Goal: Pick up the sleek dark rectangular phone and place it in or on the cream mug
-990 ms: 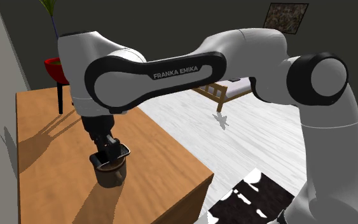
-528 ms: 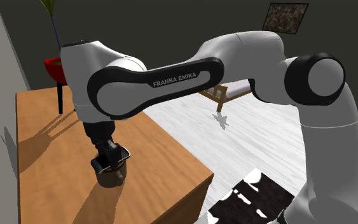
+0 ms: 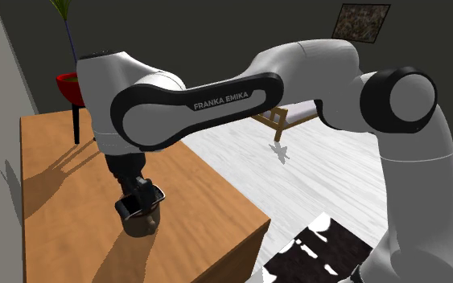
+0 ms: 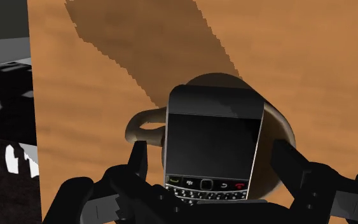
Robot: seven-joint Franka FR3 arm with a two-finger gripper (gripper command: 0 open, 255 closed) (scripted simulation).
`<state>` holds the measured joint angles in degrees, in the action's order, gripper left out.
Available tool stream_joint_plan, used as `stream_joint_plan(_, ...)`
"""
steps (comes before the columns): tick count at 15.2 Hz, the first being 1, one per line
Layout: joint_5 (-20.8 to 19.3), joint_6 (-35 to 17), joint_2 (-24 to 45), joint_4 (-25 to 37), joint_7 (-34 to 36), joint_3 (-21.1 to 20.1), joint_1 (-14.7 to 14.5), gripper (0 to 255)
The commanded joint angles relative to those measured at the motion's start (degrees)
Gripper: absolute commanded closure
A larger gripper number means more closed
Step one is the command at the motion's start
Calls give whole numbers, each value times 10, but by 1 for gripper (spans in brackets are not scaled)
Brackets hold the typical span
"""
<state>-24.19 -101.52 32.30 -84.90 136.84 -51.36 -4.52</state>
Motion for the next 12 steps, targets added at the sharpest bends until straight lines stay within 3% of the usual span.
stream_joint_plan(1, 3, 18, -2, 18, -3, -2, -3, 0)
stream_joint_plan(4, 7, 71, -3, 74, -10, -3, -18, 0)
stream_joint_plan(12, 7, 71, -3, 74, -10, -3, -18, 0)
